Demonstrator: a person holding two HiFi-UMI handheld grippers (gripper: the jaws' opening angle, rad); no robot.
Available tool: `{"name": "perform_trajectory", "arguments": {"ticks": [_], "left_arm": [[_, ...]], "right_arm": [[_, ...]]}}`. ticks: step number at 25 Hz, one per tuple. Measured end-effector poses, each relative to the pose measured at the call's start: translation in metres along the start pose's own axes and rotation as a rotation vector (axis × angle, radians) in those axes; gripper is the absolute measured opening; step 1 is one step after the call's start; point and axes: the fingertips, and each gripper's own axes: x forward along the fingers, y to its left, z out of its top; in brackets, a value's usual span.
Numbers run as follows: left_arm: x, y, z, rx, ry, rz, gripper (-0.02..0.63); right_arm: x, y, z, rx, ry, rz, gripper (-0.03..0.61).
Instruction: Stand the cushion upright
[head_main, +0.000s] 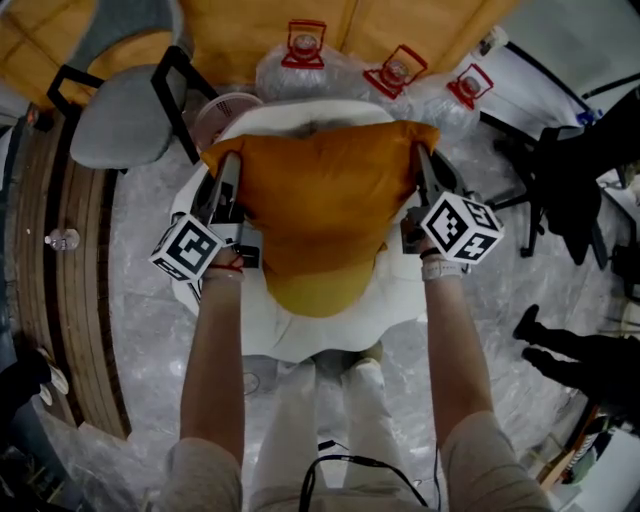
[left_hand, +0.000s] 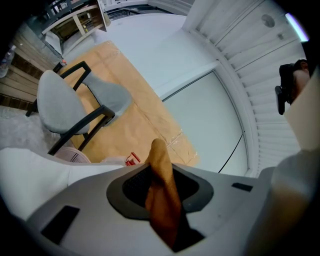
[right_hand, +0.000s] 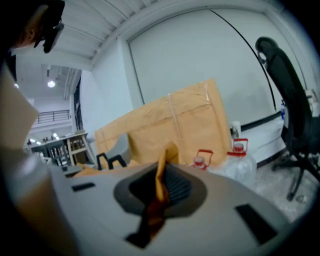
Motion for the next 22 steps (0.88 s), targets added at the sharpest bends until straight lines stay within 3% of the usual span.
{"name": "perform_trajectory", "arguments": {"ticks": [5,8,11,16,20,22], "left_arm": [[0.001,0.0,-0.002,0.082,0.008,0.015,0.137],[-0.006,0.002,0.0,0.186,-0.003,0.036,0.246],[-0.019,0.002,0.003,0.27,-0.021,0.048,0.28],[-0.045,-0.011,0.009,0.477,-0.049,0.088,0.282],[-0.07,-0.022,-0.006,0.587,0.014,0.074,0.282],[-0.085,-0.025,-0.016,0.604,0.054,0.068,0.282]], "right_arm": [[0.008,-0.008,-0.004,-0.03,0.031,-0.025,0.031],[0.012,-0.01,-0.004,-0.039,0.045,-0.032,0.031],[0.013,-0.011,-0.007,-0.047,0.056,-0.032,0.031],[0.016,-0.014,-0.006,-0.043,0.062,-0.038,0.032],[0.015,-0.013,-0.005,-0.055,0.069,-0.04,0.034],[0.015,-0.013,-0.005,-0.05,0.068,-0.037,0.035]]}}
